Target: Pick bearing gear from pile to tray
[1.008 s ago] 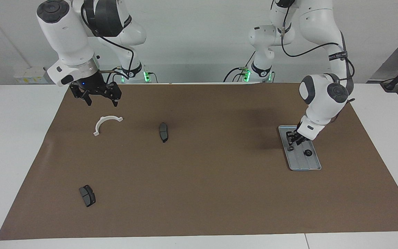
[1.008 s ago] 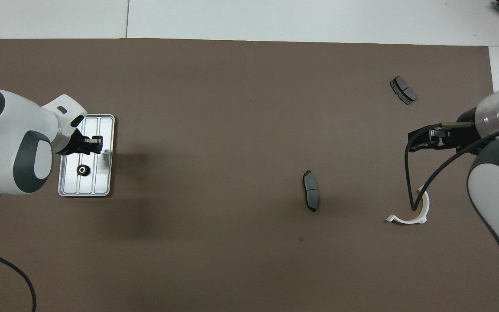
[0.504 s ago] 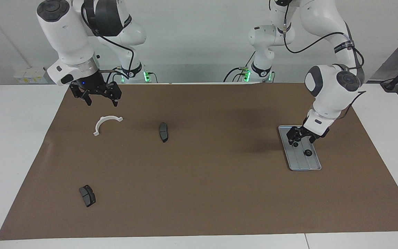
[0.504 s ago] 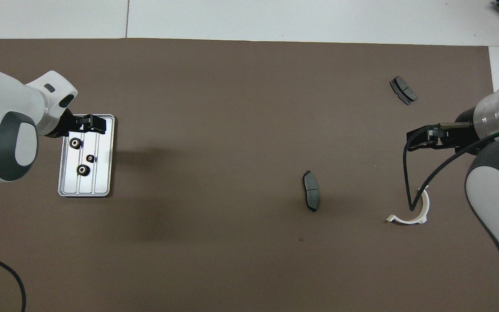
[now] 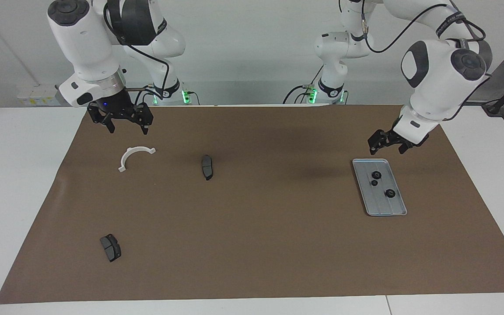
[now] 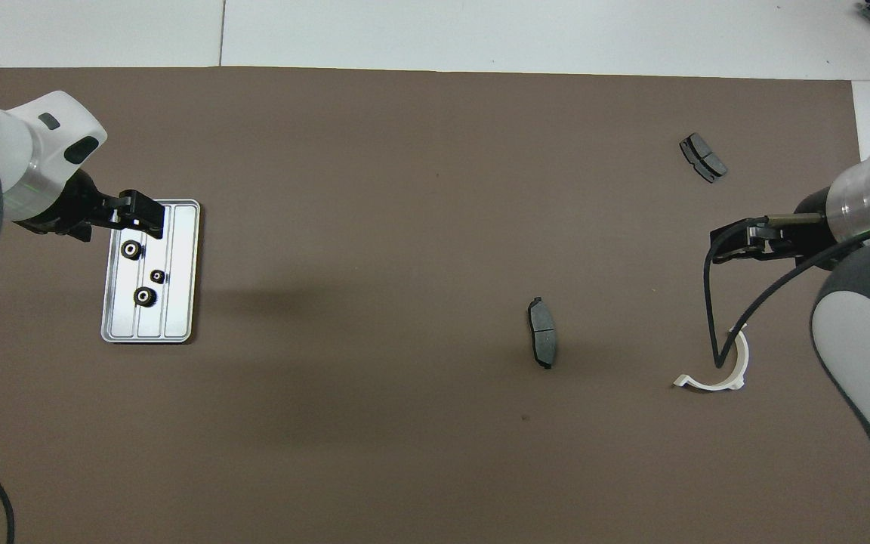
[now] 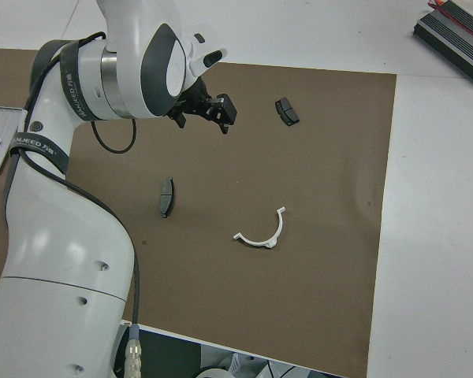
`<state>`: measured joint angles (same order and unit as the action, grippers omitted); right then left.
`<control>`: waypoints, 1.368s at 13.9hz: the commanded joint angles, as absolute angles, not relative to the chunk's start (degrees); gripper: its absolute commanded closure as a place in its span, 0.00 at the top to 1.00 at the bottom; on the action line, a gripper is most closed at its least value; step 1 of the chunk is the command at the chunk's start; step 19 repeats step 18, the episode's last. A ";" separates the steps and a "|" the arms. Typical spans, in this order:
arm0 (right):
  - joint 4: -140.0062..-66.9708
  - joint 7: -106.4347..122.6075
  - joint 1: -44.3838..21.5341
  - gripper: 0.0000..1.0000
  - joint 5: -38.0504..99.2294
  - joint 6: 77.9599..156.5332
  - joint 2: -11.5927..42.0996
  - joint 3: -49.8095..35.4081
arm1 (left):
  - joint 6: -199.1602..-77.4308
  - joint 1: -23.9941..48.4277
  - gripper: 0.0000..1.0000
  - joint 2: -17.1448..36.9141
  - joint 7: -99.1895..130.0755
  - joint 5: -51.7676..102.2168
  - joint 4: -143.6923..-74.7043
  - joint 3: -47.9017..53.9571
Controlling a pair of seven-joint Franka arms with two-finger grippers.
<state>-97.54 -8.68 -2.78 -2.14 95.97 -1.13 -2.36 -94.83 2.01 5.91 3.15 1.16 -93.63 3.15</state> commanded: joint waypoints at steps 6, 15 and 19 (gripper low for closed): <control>-95.19 -6.94 -1.76 1.00 -2.38 94.57 -1.50 -2.28 | -94.03 2.55 1.00 -0.70 3.43 1.67 -95.89 2.64; -97.56 -8.00 -2.11 1.00 -2.11 93.43 -2.37 -2.29 | -101.07 2.29 1.00 -0.26 3.16 1.58 -98.26 2.55; -97.65 -8.17 -2.11 1.00 -2.11 93.43 -2.46 -2.29 | -101.25 2.37 1.00 -0.53 3.25 1.58 -99.05 2.55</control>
